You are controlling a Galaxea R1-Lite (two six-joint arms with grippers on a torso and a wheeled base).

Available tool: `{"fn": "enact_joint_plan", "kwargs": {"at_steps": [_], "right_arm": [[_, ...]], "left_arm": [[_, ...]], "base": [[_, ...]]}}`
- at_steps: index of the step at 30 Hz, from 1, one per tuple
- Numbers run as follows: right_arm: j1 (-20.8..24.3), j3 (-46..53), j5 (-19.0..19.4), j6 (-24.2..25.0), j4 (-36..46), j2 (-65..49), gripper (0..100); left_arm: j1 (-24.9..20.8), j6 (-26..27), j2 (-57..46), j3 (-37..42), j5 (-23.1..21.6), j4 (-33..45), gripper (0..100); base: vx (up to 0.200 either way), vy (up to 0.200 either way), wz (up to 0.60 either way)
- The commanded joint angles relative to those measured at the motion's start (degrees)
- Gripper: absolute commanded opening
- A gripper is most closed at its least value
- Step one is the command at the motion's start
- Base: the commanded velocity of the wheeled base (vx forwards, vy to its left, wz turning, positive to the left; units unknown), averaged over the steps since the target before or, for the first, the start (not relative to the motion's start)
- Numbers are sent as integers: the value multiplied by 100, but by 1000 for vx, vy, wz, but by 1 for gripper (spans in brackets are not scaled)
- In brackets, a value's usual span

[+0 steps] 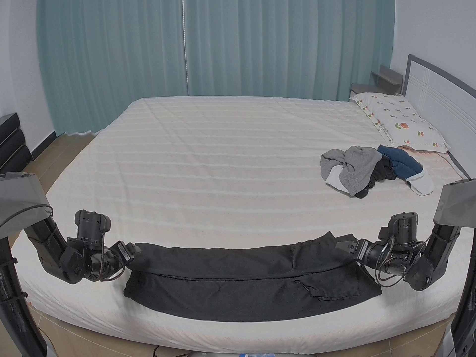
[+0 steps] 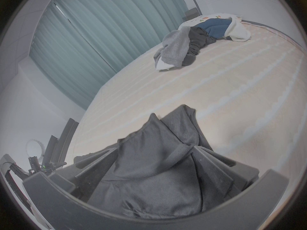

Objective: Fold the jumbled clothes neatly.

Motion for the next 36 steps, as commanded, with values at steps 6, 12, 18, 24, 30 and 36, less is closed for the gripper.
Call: {"fn": "enact_joint_plan", "kwargs": {"at_steps": [6,12,18,24,30,36], "right_arm": [[-431,-525,535,286,48,160,100],[-712,-911,1009,365,40,494,100],[-958,-999,1563,1174,-57,503,100],[-1028,-929,1853,1314,-66,547,100],[-1028,-920,1827,1288,-92,696,100],[-993,-832,1695,1279,-365,793,100]], "left_arm": [[42,-343,381,-899,-29,28,100],[24,-396,1093,-1532,-38,36,100],[7,-475,1286,-1673,-108,-8,100],[-46,-475,1436,-1840,-117,-16,100],[-46,-510,1506,-1831,-38,-25,0],[-11,-958,1488,-1849,6,-25,0]], "base": [[0,0,0],[0,0,0],[0,0,0],[0,0,0],[0,0,0],[0,0,0]]}}
